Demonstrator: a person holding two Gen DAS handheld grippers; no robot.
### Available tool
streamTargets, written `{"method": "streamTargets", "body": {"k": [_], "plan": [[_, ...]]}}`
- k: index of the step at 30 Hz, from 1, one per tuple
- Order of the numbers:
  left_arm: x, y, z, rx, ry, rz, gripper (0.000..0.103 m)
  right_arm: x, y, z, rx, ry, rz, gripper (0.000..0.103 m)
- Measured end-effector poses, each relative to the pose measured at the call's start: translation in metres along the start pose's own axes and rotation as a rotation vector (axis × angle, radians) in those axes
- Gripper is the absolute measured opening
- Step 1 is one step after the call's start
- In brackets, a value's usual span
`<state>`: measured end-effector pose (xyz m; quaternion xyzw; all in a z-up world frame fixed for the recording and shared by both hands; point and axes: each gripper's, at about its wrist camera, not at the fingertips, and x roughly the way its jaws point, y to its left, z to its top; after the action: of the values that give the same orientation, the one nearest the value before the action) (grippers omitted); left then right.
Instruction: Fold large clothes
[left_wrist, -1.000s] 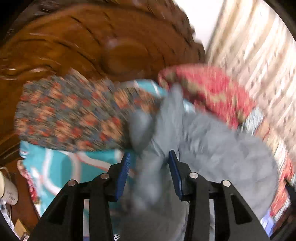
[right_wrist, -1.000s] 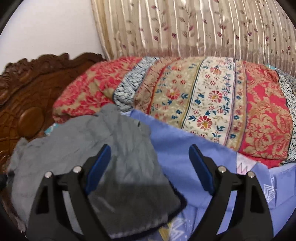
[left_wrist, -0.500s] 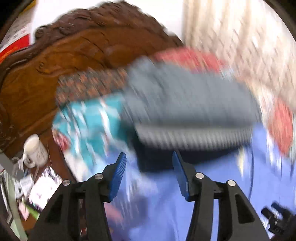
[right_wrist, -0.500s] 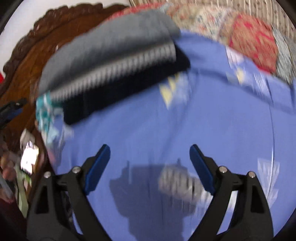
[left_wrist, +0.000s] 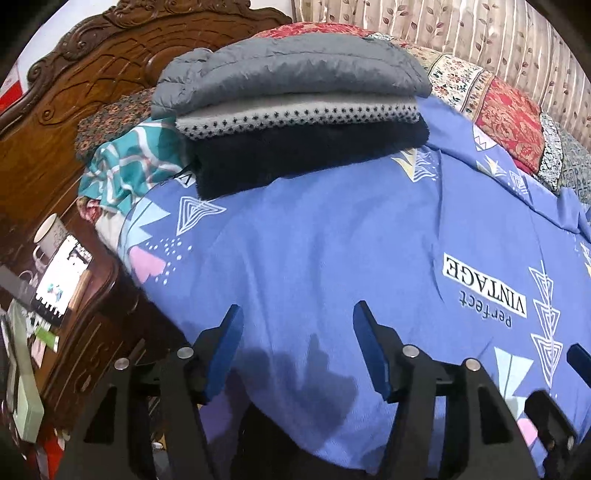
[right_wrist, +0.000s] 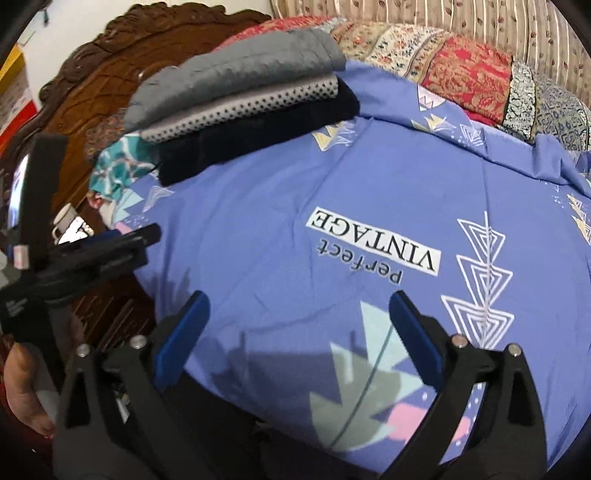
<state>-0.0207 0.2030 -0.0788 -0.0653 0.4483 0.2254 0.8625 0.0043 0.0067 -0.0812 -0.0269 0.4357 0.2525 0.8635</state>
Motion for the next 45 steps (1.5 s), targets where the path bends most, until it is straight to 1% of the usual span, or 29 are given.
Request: {"method": "streamTargets", "body": {"k": [4, 9, 13, 17, 26, 32, 35, 37, 40, 42, 45], "plan": [[-0.012, -0.006, -0.008, 0.006, -0.017, 0.025, 0.083, -0.01, -0.005, -0.016, 0.015, 0.006, 0.011, 0.094], [-0.025, -0.011, -0.013, 0.016, -0.034, 0.034, 0.087, -0.024, -0.023, -0.021, 0.08, -0.024, 0.016, 0.094], [-0.036, -0.017, -0.012, 0.038, -0.058, 0.031, 0.09, -0.026, -0.032, -0.024, 0.123, -0.02, 0.025, 0.095], [-0.04, -0.021, -0.012, 0.052, -0.064, 0.036, 0.093, -0.024, -0.035, -0.027, 0.131, 0.005, 0.029, 0.095], [-0.041, -0.026, -0.013, 0.073, -0.069, 0.045, 0.094, -0.027, -0.037, -0.028, 0.128, -0.002, 0.03, 0.095], [-0.034, -0.036, -0.02, 0.098, -0.037, 0.01, 0.094, -0.027, -0.045, -0.031, 0.166, 0.011, 0.021, 0.095], [-0.03, -0.047, -0.028, 0.122, -0.007, -0.027, 0.094, -0.033, -0.058, -0.036, 0.214, -0.003, -0.017, 0.095], [-0.028, -0.059, -0.034, 0.151, 0.01, -0.053, 0.094, -0.037, -0.066, -0.039, 0.244, -0.003, -0.04, 0.097], [-0.027, -0.076, -0.042, 0.195, 0.025, -0.083, 0.094, -0.043, -0.079, -0.045, 0.29, -0.019, -0.046, 0.097], [-0.027, -0.086, -0.045, 0.225, 0.031, -0.098, 0.094, -0.047, -0.082, -0.046, 0.298, -0.033, -0.049, 0.097], [-0.029, -0.093, -0.05, 0.245, 0.031, -0.114, 0.094, -0.049, -0.083, -0.045, 0.292, -0.043, -0.055, 0.097]]}}
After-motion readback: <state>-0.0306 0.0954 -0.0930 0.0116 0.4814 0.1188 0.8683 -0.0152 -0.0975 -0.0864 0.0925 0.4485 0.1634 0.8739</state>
